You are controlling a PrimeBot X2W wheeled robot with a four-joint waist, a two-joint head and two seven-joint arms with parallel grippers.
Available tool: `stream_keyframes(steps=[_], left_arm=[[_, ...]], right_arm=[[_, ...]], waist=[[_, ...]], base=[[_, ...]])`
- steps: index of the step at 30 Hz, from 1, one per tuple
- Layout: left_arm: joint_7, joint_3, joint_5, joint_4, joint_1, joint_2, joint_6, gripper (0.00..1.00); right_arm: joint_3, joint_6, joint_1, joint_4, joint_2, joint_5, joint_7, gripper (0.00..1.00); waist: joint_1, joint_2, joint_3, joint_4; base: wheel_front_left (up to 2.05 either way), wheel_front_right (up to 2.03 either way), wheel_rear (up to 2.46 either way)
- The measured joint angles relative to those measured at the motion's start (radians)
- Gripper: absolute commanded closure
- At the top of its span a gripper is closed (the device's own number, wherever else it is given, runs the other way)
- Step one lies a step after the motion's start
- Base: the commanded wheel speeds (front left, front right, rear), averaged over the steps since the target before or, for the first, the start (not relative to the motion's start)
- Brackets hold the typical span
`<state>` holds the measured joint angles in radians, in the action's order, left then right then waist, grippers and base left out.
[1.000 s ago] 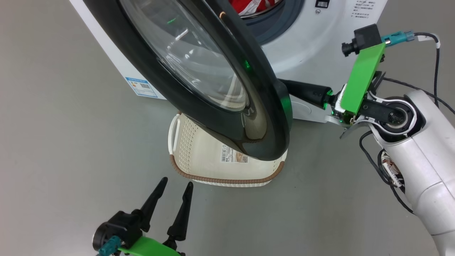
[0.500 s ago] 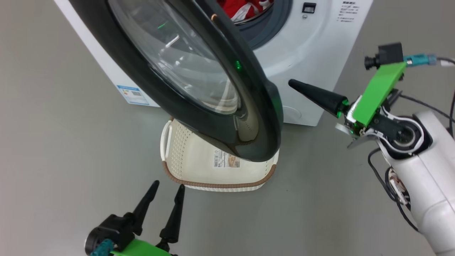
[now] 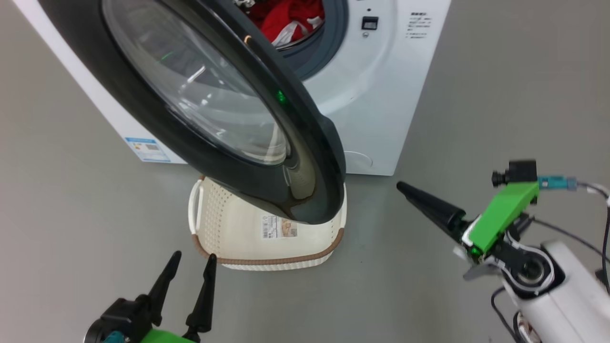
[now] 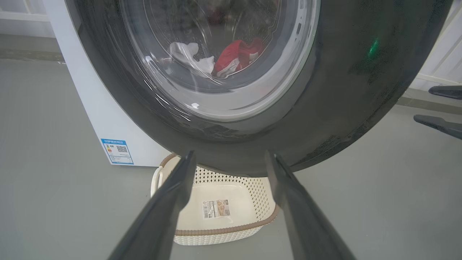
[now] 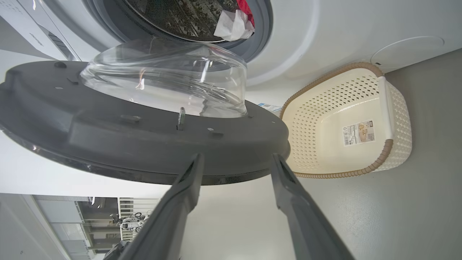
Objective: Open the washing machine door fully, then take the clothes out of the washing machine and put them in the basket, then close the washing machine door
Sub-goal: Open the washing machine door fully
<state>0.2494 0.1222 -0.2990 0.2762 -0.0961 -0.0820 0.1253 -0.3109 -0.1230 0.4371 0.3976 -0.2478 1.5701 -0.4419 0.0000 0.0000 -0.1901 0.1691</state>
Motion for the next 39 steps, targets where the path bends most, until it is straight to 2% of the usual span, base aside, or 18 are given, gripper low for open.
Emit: stream_keyframes(steps=[9,18,22,23,26,28,32,36,39], left_arm=[[0.0,-0.023,0.012,-0.002,0.036,-0.003,0.0,0.0],[0.0,-0.043,0.017,-0.006,0.037,-0.003,0.0,0.0],[0.0,-0.046,0.017,-0.005,0.037,-0.003,0.0,0.0],[0.0,-0.046,0.017,-0.005,0.037,-0.003,0.0,0.0],[0.0,-0.047,0.017,-0.005,0.037,-0.003,0.0,0.0],[0.0,-0.047,0.017,-0.004,0.037,-0.003,0.0,0.0],[0.0,-0.049,0.017,-0.003,0.037,-0.003,0.0,0.0],[0.0,-0.051,0.017,-0.003,0.037,-0.003,0.0,0.0],[0.0,-0.053,0.017,-0.005,0.036,-0.003,0.0,0.0]], right_arm=[[0.0,0.0,-0.128,-0.01,0.002,-0.076,0.155,0.0],[-0.069,0.0,-0.191,0.03,-0.004,-0.186,0.348,0.0],[-0.107,0.0,-0.191,0.058,-0.02,-0.278,0.509,0.0],[-0.107,0.0,-0.191,0.058,-0.02,-0.278,0.509,0.0],[-0.158,0.0,-0.192,0.093,-0.035,-0.345,0.617,0.0],[-0.204,0.0,-0.192,0.125,-0.043,-0.412,0.659,0.0],[-0.232,0.0,-0.192,0.174,-0.039,-0.506,0.69,0.0],[-0.111,0.0,-0.193,0.153,-0.011,-0.626,0.69,0.0],[0.031,0.0,-0.228,0.063,0.034,-0.81,0.69,0.0]], waist=[[0.0,0.0,0.028,-0.035],[0.0,0.0,0.022,-0.066],[0.0,-0.0001,0.016,-0.073],[0.0,-0.0001,0.016,-0.073],[0.0,0.0,0.016,-0.075],[0.0,0.0,0.016,-0.077],[0.0,0.0,0.016,-0.083],[0.0,0.0,0.011,-0.09],[0.0001,0.0,0.004,-0.093]], base=[[0.0,0.0,0.0],[0.0,0.0,0.0],[0.0,0.0,0.0],[0.0,0.0,0.0],[0.0,0.0,0.0],[0.0,0.0,0.0],[0.0,0.0,0.0],[0.0,0.0,0.0],[0.0,0.0,0.0]])
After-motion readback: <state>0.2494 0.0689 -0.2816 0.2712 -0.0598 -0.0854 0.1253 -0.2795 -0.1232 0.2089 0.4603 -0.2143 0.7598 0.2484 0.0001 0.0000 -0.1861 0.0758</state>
